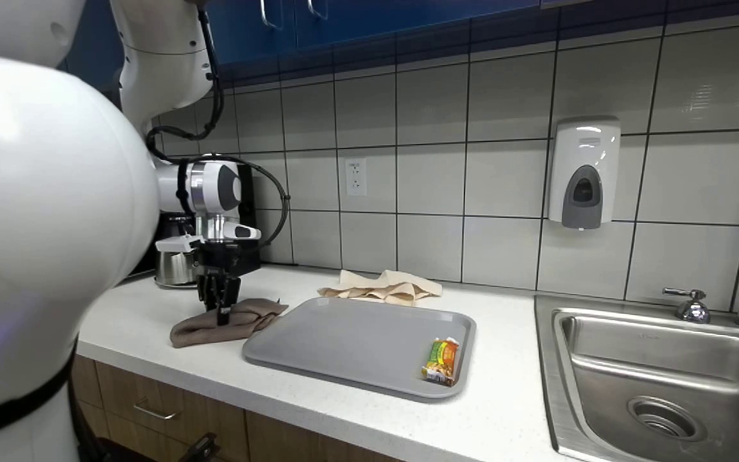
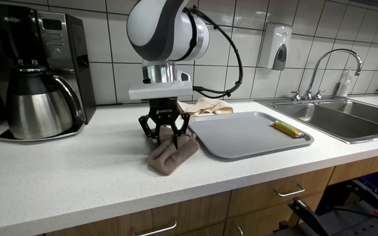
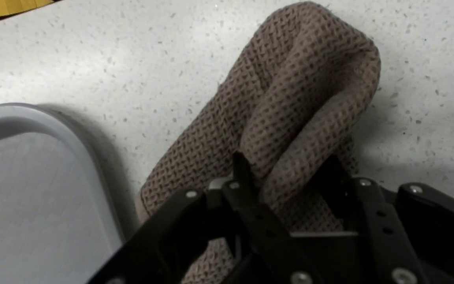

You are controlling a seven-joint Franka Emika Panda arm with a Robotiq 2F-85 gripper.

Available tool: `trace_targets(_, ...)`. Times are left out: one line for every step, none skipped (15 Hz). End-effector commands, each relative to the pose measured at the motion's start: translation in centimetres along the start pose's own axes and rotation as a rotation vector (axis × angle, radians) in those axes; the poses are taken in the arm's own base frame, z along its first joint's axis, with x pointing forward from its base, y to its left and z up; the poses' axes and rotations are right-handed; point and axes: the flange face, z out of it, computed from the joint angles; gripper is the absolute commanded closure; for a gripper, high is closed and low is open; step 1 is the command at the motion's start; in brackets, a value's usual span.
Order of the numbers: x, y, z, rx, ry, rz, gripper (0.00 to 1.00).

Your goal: Pick up the towels and move them onto the trays one by one starting with the brown towel

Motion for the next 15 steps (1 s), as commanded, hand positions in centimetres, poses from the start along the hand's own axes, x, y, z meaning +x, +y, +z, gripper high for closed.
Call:
trace_targets(0.1, -0.2, -0.3, 0.006, 0.009, -0.018, 0.82)
trace_targets(0.1, -0.2, -0.3, 0.007, 0.009, -0.018, 0.89)
trace_targets(0.1, -0.2, -0.3, 0.007, 0.01, -0.019, 0.97)
trace_targets(0.1, -0.1, -0.4, 0.008, 0.011, -0.018, 1.0)
trace_targets(0.0, -0.1, -0.6, 0.009, 0.011, -0.019, 1.0)
trace_targets(-0.1, 0.0, -0.7, 0.009, 0.01, -0.022, 1.0)
trace_targets(-0.4, 0.0, -1.0, 0.007, 0.006, -0.034, 0.99)
trace_targets(-0.7, 0.1, -1.3, 0.012, 0.006, -0.044, 0.99)
trace_targets(-0.9, 0.2, -1.8, 0.015, 0.011, -0.054, 0.99)
trace_targets(-1.2, 0.2, -2.3, 0.015, 0.017, -0.064, 0.99)
trace_targets(-1.5, 0.3, -3.0, 0.019, 0.031, -0.074, 0.99)
trace_targets(-1.7, 0.3, -3.7, 0.024, 0.04, -0.081, 0.99)
trace_targets(-2.0, 0.4, -4.6, 0.033, 0.051, -0.089, 0.99)
trace_targets(-2.3, 0.5, -5.4, 0.039, 0.061, -0.095, 0.99)
trace_targets(-2.6, 0.6, -6.5, 0.047, 0.074, -0.102, 0.99)
